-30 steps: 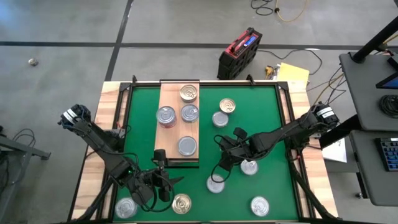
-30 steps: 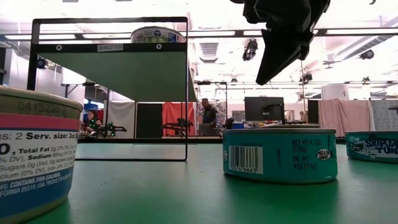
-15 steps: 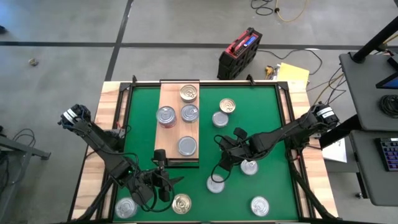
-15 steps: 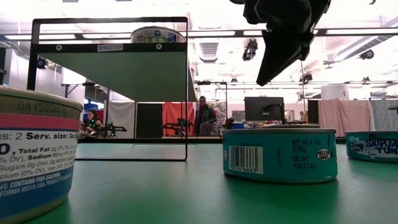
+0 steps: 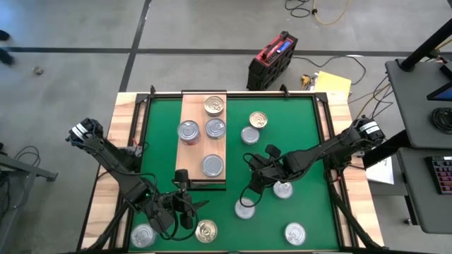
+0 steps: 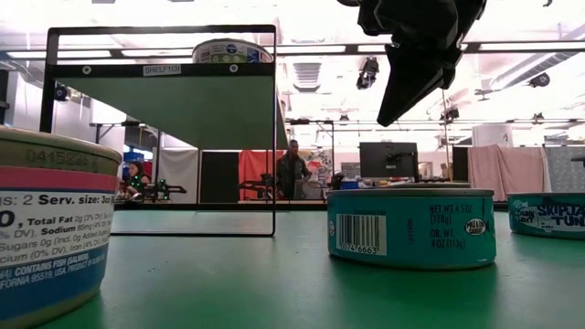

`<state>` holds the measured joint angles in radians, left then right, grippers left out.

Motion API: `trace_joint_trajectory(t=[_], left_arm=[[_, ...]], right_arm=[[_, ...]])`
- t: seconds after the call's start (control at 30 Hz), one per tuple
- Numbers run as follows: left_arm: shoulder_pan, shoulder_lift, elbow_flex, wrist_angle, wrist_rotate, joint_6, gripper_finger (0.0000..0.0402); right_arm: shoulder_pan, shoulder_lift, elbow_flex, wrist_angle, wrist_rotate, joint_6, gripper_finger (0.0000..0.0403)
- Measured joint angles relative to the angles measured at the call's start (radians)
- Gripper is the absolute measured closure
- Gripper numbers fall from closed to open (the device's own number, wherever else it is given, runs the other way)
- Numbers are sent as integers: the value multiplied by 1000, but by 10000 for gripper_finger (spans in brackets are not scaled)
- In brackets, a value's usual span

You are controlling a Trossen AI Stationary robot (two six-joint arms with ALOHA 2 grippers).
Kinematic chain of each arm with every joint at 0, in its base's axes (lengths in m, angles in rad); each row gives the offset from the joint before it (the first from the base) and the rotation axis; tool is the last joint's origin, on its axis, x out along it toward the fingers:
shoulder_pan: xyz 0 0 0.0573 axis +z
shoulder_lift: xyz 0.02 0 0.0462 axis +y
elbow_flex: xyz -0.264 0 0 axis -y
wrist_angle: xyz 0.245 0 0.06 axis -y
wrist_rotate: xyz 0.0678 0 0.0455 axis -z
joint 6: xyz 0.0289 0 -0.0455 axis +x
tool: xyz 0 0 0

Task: Stack canned seafood by type on shelf
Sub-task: Stack the blue and pink tuna can on top of the blue tuna can on the shelf

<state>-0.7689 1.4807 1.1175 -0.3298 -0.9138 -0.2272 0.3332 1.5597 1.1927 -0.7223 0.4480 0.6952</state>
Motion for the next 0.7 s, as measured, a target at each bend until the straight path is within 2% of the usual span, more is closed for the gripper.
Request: trace_joint_trajectory(t=[0.7], left_arm=[[0,0,0,0,0,0,169]], right_arm=[[0,8,-8,0,0,-13,394]])
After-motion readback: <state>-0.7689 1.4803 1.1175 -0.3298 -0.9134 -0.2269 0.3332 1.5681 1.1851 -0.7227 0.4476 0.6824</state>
